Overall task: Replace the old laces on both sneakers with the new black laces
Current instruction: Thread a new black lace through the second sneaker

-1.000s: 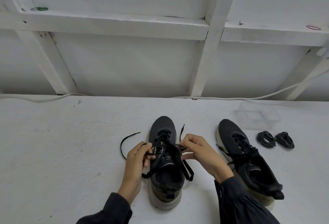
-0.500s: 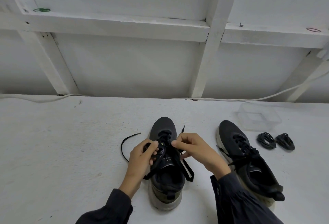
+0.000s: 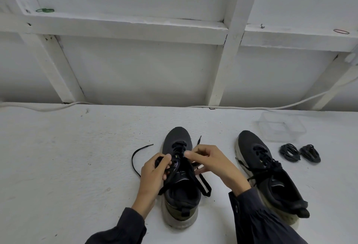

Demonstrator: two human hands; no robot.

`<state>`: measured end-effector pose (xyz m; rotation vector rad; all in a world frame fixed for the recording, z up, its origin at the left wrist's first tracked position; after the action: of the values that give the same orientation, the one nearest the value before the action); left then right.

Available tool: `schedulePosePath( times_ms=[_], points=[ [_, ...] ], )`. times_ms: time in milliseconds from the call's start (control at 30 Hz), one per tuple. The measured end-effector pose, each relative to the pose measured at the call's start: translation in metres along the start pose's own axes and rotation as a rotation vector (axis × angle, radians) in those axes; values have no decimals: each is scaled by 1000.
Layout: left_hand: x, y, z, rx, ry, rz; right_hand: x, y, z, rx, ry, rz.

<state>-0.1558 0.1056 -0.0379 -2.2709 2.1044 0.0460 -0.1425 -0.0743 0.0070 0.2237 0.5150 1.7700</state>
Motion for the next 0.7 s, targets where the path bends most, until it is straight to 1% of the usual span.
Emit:
schedulePosePath(
  times_ms=[67, 167, 333, 467, 600, 667, 700],
  points=[
    [-1, -1, 0, -3, -6, -5, 0, -1, 2, -40, 47, 17],
    [0, 1, 0, -11, 1, -14, -2, -2, 0, -64, 37, 17],
    [2, 4, 2, -45, 78, -66, -4, -2, -9, 1, -80, -43],
    [3, 4, 2, -44, 83, -63, -3, -1, -12, 17, -130, -42],
    [-1, 4, -4, 8, 26, -17, -2, 2, -14, 18, -155, -37],
    [-8, 4, -11, 42, 1, 40, -4, 5, -17, 24, -156, -33],
    [-12, 4, -14, 46, -53, 84, -5, 7, -18, 38, -132, -18]
  ],
)
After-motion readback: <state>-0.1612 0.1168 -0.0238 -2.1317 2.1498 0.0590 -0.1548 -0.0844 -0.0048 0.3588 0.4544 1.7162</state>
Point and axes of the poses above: each hand's wrist, its own y-axis away from the middle knuckle, its own x-axis out of the palm, z = x × y, the point moved 1 cm from there along -y, towards the middle knuckle, and after that the axes turned 10 degrees about x, right-handed, at the moved point
